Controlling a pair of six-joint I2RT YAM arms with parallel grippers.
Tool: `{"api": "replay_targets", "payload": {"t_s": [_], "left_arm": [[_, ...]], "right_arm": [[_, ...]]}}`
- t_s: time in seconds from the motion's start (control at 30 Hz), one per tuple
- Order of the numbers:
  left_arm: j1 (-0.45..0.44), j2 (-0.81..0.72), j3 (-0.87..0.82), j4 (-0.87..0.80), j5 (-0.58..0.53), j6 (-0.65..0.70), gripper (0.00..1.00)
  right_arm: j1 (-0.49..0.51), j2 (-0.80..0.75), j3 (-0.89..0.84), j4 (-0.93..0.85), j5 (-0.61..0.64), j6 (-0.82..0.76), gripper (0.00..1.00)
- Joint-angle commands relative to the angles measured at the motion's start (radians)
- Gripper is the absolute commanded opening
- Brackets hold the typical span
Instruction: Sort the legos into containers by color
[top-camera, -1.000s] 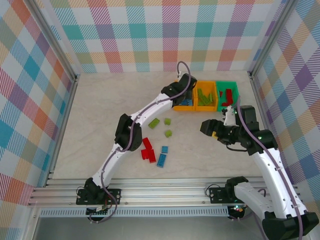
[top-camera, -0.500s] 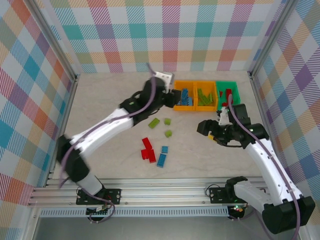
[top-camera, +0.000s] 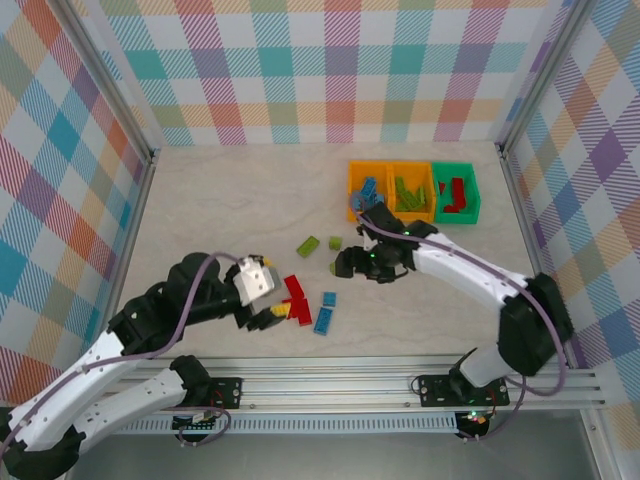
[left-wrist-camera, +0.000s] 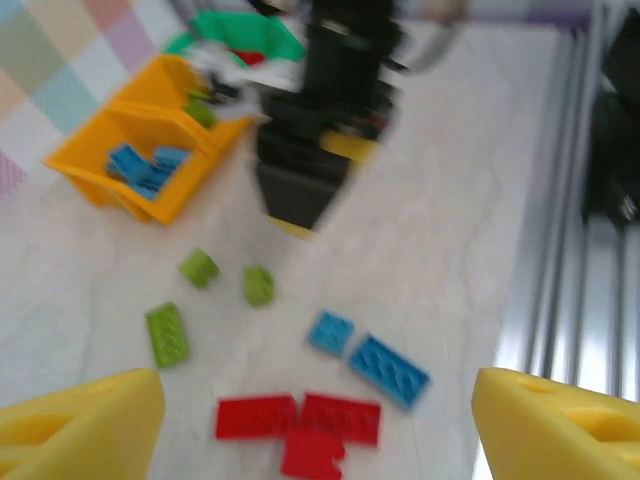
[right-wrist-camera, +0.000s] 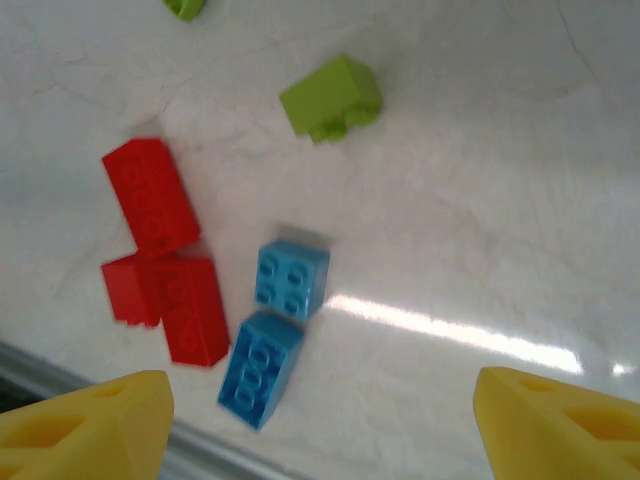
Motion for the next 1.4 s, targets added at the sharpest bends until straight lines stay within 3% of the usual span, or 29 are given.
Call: {"api": "replay_targets", "payload": {"t_s": [0.0, 0.1, 0.3, 0.53, 0.67, 0.83, 1.1, 1.23, 1.37], "left_arm": [[-0.008, -0.077, -0.059, -0.072, 0.152, 0.166, 0.89], [-0.009, -0.121, -0.118, -0.026, 0.200, 0.167, 0.99], [-0.008, -0.125, -0.143, -0.008, 0.178, 0.159, 1.00], [-0.009, -0.128, -0.164, 0.002, 0.155, 0.152, 1.00], [-0.008, -0.130, -0.179, 0.037, 0.162, 0.145, 1.00], [-0.009, -0.120, -0.191, 0.068, 0.159, 0.150, 1.00], [-0.009, -0.123, -0.195, 0.116, 0.160, 0.104, 1.00], [-0.009, -0.150, -0.223, 0.223, 0.150, 0.007, 1.00], [-0.009, -0.150, -0.237, 0.307, 0.087, -0.100, 1.00]], "right_arm": [[0.011, 0.123, 0.079, 0.065, 0.075, -0.077, 0.81], [0.016, 0.282, 0.174, 0.059, 0.049, -0.095, 0.81], [0.026, 0.493, 0.332, 0.008, 0.094, -0.141, 0.71], [0.027, 0.570, 0.378, -0.036, 0.104, -0.126, 0.47], [0.028, 0.543, 0.361, -0.052, 0.085, -0.114, 0.46], [0.030, 0.491, 0.305, -0.031, 0.094, -0.118, 0.29], [-0.001, 0.325, 0.279, -0.072, 0.163, -0.091, 0.27], [-0.105, 0.149, 0.228, -0.049, 0.236, -0.087, 0.27], [-0.313, 0.055, 0.189, 0.058, 0.249, -0.088, 0.27]]}}
